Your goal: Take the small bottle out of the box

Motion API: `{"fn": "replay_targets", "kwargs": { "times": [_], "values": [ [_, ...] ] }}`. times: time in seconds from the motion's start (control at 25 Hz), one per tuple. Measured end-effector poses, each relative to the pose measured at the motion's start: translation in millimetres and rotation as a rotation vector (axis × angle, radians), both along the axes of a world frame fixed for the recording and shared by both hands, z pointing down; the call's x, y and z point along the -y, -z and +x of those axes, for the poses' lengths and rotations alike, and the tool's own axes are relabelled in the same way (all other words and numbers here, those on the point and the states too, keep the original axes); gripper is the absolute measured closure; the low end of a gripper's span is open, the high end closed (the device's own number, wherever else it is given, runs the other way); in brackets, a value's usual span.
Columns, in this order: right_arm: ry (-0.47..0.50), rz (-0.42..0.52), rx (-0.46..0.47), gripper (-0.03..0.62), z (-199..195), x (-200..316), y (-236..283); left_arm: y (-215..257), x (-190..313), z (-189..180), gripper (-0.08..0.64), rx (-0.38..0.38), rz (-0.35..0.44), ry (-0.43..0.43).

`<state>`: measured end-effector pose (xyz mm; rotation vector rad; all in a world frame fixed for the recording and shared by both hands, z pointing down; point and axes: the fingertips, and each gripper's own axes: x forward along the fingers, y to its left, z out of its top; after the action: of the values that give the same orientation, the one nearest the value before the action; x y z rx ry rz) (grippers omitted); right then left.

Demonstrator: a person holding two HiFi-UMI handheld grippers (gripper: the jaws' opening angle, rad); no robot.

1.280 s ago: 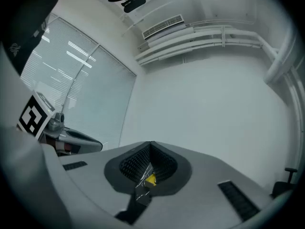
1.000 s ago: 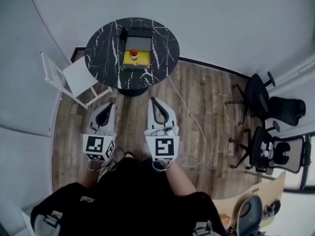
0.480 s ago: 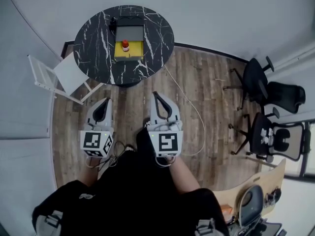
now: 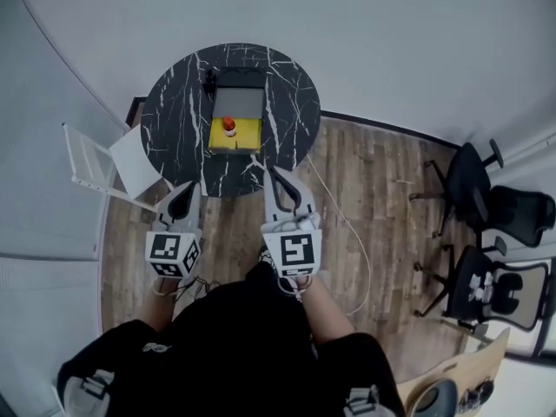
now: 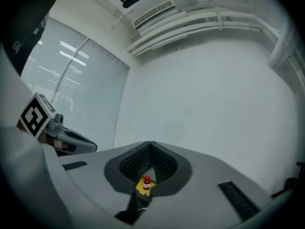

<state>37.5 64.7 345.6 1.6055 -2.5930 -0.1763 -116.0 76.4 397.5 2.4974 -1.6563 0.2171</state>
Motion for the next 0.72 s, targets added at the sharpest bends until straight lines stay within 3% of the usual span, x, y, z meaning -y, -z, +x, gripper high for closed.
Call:
{"fn": "replay_targets", "kwargs": {
  "times": [0.28, 0.72],
  "values": [
    [0.082, -0.082, 0.0, 0.597, 30.3, 48.9, -23.4, -28.0, 56.0, 34.3, 0.561, 0.015, -0.104, 0.013],
    [0.149, -0.225, -0.004, 0.597, 45.7, 84.6, -90.7, -82.2, 89.4, 54.4, 0.561, 0.073, -0.219, 0.043]
  ]
}}
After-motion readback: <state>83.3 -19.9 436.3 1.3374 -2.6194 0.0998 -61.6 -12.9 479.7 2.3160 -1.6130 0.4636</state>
